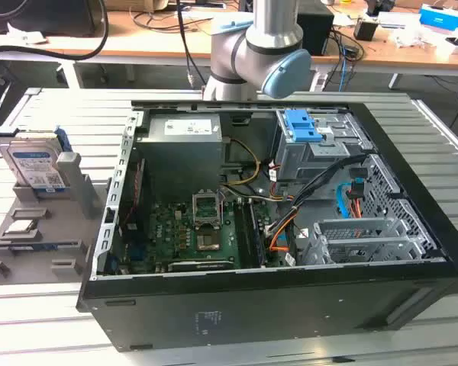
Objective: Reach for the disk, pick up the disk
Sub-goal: 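Pick up the disk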
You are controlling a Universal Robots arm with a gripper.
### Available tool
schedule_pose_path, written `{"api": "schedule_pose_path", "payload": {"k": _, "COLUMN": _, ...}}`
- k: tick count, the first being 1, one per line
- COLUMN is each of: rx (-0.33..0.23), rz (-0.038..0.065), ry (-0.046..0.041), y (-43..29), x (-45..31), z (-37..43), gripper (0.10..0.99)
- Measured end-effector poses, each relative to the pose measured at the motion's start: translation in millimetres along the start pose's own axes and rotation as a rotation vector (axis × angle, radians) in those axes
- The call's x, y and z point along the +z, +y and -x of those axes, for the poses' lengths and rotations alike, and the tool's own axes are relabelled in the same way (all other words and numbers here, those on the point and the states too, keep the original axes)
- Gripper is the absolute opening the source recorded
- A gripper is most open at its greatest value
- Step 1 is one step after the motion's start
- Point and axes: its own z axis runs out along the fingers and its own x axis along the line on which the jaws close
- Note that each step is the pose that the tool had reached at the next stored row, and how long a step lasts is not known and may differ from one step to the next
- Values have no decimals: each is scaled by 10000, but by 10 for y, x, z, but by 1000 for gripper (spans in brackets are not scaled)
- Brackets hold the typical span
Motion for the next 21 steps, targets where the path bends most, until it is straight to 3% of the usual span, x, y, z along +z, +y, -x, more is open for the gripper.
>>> {"api": "schedule_pose_path", "payload": {"k": 3, "rx": -745, "rz": -1, "ry": 28, "y": 0, "x": 0, "z": 0, "gripper": 106}}
{"api": "schedule_pose_path", "payload": {"k": 21, "rx": -2647, "rz": -2, "ry": 101, "y": 0, "x": 0, "z": 0, "gripper": 106}}
